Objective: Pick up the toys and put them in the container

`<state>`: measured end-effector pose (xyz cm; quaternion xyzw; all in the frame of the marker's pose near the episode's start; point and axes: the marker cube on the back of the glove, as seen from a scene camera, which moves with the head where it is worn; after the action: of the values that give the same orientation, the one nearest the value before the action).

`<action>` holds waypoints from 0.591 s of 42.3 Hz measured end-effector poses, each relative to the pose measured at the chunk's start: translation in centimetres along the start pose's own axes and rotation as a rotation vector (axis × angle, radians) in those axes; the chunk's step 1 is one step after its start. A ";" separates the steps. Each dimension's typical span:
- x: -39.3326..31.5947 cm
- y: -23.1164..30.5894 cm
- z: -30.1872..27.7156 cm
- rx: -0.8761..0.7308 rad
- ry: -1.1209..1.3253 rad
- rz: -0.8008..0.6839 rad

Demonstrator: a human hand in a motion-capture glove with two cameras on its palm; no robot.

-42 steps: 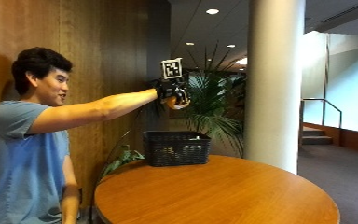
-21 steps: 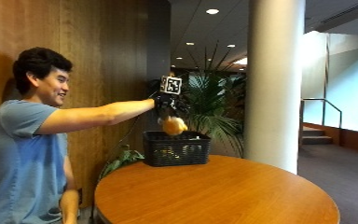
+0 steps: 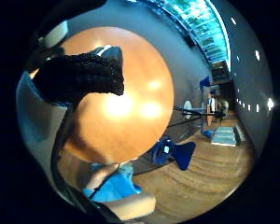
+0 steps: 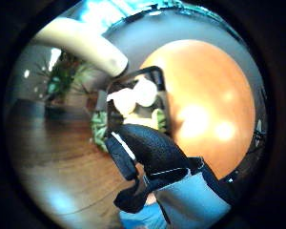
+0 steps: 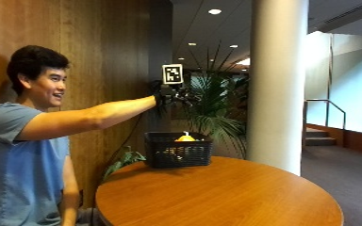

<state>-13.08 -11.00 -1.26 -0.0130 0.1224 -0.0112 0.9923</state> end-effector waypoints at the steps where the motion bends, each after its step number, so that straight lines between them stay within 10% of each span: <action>1: 1.2 0.3 0.3 0.006 0.031 0.008; 25: 15.4 5.6 8.0 -0.003 0.027 0.144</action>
<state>3.94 -5.65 2.54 -0.0056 0.1362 0.0601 0.9888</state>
